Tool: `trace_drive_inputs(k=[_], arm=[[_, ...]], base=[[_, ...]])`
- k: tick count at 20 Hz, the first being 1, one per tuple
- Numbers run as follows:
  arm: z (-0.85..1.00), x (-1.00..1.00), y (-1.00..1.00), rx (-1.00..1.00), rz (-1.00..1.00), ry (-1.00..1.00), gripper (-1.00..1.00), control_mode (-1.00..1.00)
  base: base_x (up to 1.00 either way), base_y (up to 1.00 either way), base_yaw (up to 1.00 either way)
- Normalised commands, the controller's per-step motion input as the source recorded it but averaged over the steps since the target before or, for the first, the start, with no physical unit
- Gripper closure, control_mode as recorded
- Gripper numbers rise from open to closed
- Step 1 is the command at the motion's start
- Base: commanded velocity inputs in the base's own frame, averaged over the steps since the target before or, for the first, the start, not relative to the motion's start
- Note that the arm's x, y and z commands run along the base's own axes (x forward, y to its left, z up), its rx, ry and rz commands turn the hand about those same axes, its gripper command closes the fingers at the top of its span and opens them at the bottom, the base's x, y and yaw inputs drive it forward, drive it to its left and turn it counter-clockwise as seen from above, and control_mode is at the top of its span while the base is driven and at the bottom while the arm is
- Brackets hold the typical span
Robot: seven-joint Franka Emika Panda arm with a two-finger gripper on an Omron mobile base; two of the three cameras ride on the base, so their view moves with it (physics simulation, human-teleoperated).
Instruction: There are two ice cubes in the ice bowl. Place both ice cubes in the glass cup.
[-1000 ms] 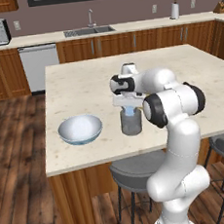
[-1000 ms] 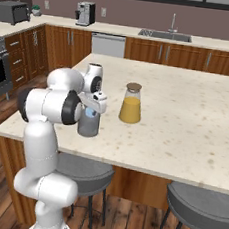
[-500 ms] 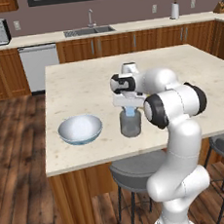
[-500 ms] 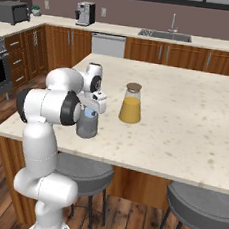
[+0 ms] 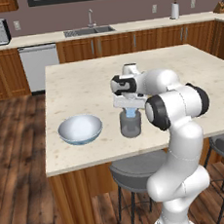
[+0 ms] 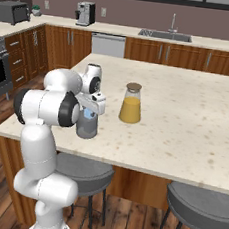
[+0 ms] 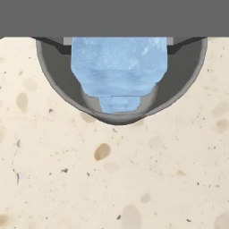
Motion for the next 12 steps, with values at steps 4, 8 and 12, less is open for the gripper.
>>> trace_drive_inputs(k=[4, 8, 12], arm=[[0.0, -0.02, 0.0, 0.0, 0.0, -0.01, 1.0, -1.0], [0.0, 0.01, 0.0, 0.0, 0.0, 0.0, -1.0, -1.0], [0.11, 0.1, 0.0, 0.0, 0.0, 0.0, -1.0, -1.0]], base=[[0.0, 0.0, 0.0], [0.0, 0.0, 0.0], [0.0, 0.0, 0.0]])
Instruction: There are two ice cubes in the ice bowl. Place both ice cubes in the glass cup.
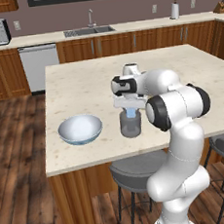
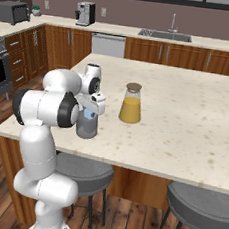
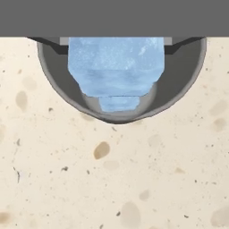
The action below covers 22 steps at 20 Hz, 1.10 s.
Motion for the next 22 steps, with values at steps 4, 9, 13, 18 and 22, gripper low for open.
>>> trace_drive_inputs(k=[4, 9, 13, 18, 22], arm=[[0.36, 0.04, 0.0, 0.0, 0.0, 0.0, -1.0, -1.0], [0.54, -0.13, 0.0, 0.0, 0.0, -0.01, -1.0, -1.0], [0.1, -1.0, -0.39, 0.02, 0.0, -0.03, -1.0, -1.0], [-0.08, -1.0, -0.51, 0.0, 0.0, -0.15, -1.0, -1.0], [-0.42, -1.0, -0.54, -0.01, 0.0, -0.36, -1.0, -1.0]], base=[[0.0, 0.0, 0.0], [0.0, 0.0, 0.0], [0.0, 0.0, 0.0], [0.0, 0.0, 0.0], [0.0, 0.0, 0.0]])
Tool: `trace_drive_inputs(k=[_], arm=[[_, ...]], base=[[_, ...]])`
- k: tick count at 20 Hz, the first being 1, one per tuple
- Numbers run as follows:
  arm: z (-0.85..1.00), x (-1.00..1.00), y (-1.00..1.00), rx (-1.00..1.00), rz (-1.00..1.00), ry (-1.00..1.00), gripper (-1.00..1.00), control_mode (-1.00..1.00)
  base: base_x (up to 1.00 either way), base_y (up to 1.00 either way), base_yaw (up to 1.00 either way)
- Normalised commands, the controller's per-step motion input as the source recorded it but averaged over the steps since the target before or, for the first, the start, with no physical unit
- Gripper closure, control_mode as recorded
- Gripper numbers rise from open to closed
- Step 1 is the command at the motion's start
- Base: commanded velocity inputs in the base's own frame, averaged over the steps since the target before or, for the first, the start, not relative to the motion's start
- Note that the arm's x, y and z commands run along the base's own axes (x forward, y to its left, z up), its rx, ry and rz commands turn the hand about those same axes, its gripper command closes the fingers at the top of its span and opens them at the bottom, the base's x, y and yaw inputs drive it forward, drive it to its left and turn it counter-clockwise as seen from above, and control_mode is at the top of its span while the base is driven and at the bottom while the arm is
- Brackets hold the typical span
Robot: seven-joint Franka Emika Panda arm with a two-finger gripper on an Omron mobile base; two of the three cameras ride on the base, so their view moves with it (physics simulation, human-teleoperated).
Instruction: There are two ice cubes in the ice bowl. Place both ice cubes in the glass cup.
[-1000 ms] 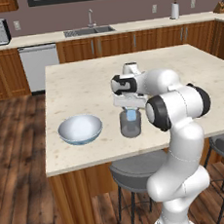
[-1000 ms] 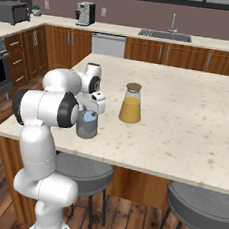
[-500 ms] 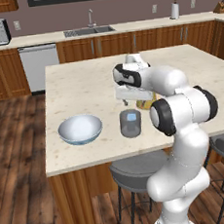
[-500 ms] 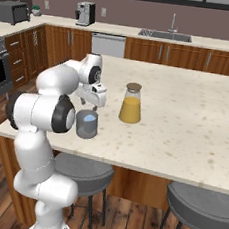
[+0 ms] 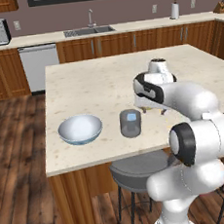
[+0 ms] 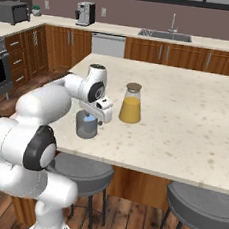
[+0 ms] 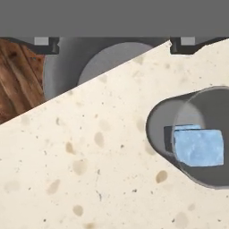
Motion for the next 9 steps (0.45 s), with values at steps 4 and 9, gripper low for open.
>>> trace_drive_inputs(k=[4, 9], arm=[[0.06, -1.0, -0.17, -0.11, 0.0, -0.92, -1.0, -1.0], [0.42, -0.85, 0.02, -0.01, 0.01, -0.8, -1.0, -1.0]], base=[[0.0, 0.0, 0.0], [0.0, 0.0, 0.0]])
